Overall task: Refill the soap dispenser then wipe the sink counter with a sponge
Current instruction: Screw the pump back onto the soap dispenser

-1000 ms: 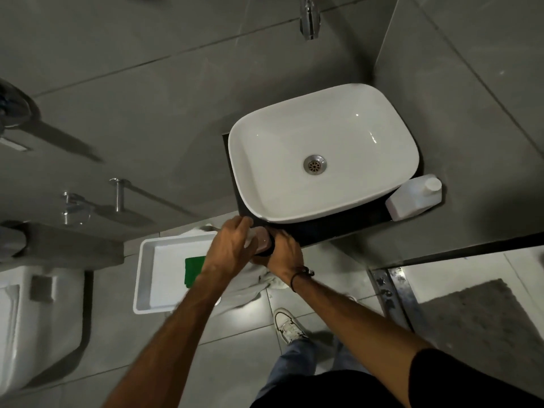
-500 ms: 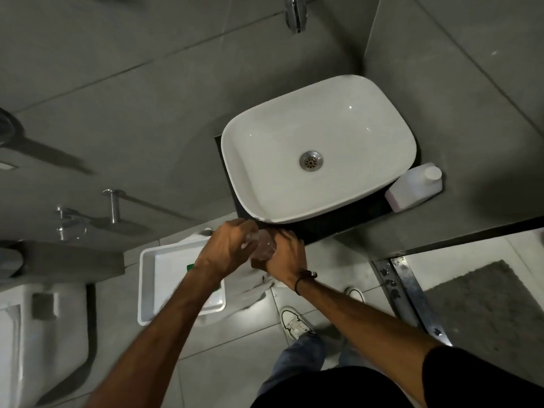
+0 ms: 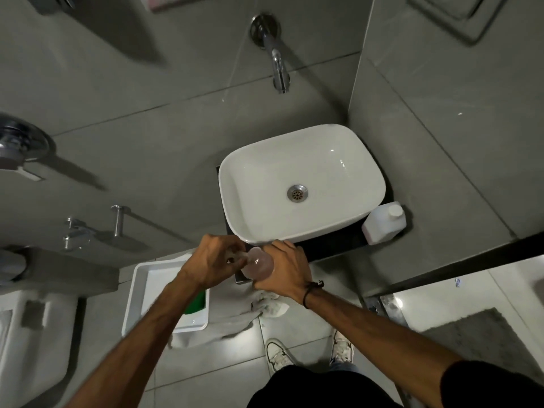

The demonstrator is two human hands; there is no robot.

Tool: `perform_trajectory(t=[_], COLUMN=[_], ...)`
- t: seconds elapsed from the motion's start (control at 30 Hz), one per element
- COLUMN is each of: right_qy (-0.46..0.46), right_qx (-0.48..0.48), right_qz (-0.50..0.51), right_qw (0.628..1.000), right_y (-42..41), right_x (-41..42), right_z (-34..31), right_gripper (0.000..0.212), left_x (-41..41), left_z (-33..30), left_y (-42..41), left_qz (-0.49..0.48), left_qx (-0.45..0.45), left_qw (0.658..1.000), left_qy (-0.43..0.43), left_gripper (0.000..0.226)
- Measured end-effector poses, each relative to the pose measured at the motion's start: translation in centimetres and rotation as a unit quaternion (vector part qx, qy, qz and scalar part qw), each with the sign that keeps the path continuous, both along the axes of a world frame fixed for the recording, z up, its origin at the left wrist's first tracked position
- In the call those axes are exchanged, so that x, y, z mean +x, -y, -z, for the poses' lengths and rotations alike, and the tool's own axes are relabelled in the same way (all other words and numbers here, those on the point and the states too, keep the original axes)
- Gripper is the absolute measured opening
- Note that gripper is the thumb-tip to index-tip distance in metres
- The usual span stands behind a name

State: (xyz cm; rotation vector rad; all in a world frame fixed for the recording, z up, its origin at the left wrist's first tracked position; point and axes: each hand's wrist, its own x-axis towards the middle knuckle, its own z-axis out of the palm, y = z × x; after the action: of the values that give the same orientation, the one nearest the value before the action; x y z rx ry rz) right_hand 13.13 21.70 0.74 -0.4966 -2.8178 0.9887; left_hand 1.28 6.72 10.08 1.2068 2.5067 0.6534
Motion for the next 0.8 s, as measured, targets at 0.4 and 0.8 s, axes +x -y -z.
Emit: perform_trajectory(t=[0.4, 0.8], right_qy=[-0.026, -0.011], right_qx=[-0.002, -0.025], right_qz=[-0.029, -0.031], right_qw=[0.999, 0.999], right_y=[-2.7, -4.2], right_x=[1.1, 1.8], right_z=[-0.6, -1.3], right_gripper=[0.059, 0.072], left_x=[1.8, 1.6], left_z=[-0.8, -1.9], left_y=[-1.7, -3.3], left_qz=[0.014, 0.037], left_qx=[-0.007, 0.01], left_qw=[1.0, 0.999], left_qy=[-0.027, -0.013], left_gripper=[0.018, 0.024])
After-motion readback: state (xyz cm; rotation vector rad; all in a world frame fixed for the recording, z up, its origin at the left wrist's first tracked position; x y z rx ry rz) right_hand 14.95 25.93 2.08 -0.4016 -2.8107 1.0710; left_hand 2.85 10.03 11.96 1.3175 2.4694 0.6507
